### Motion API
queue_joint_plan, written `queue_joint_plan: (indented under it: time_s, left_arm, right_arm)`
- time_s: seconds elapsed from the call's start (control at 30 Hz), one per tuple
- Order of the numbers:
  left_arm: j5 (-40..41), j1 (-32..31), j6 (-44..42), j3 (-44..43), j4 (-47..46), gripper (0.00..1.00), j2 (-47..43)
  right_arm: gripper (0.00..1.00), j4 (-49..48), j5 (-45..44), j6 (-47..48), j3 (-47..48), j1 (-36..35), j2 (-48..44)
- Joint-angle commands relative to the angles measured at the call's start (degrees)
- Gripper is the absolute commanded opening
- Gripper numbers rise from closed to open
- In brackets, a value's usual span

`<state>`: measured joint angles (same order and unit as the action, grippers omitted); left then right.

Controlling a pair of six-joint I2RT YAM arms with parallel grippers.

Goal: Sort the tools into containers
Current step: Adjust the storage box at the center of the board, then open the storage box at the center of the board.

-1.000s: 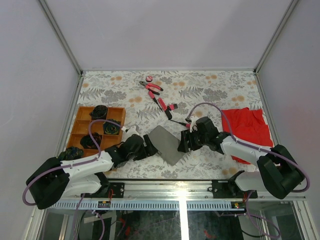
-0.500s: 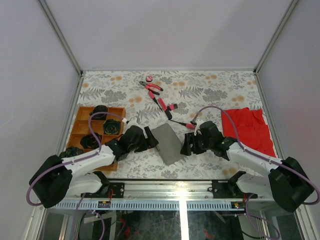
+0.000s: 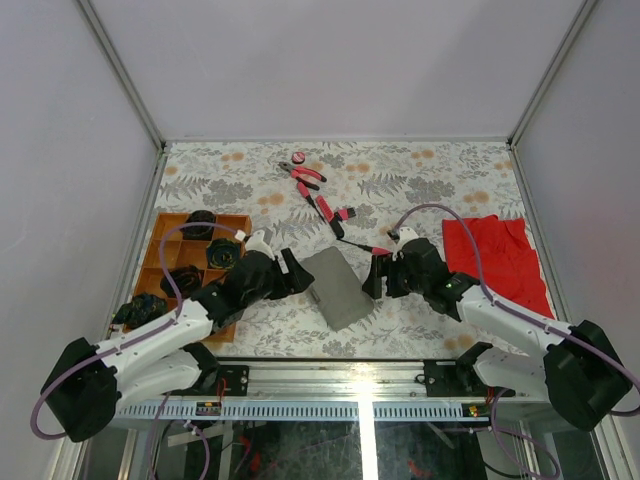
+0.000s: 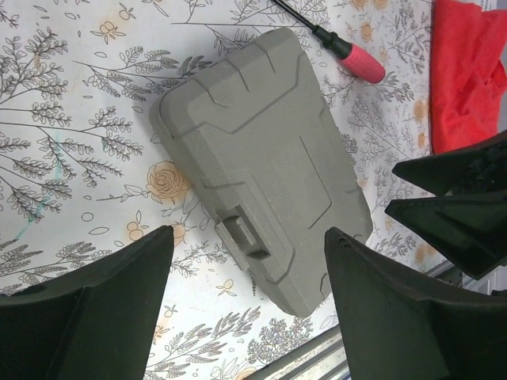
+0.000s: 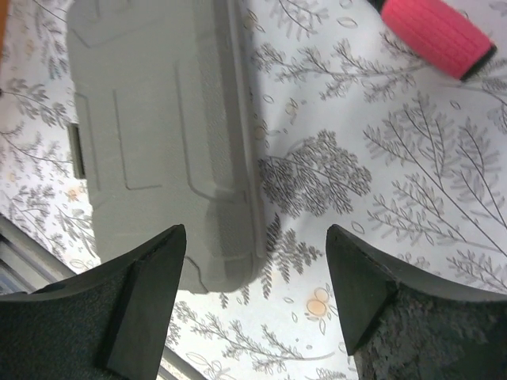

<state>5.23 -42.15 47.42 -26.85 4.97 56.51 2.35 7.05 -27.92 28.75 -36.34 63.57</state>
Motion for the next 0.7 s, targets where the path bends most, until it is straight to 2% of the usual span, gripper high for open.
queue_joint_plan:
  time_s: [0.0, 0.27, 0.47, 0.67]
  left_arm:
    - [-3.5, 0.4, 0.3, 2.7, -5.8, 0.76, -0.3]
    - [-8.4, 0.5, 4.2, 6.8, -14.9, 0.73, 5.0]
    - [-9.8, 0.5, 5.1, 7.8, -17.4, 0.66, 6.9]
    - [-10.4, 0.5, 6.3, 9.5, -19.4, 0.55, 7.2]
  right_arm:
    - [0.78, -8.8, 5.3, 0.0, 1.5, -0.3, 1.8]
    - [0.75, -14.7, 10.2, -0.4, 1.5, -0.2, 7.9]
    - [0.74, -15.3, 10.6, -0.5, 1.0, -0.2, 9.7]
    - [0.73, -15.8, 10.4, -1.0, 0.0, -0.3, 10.0]
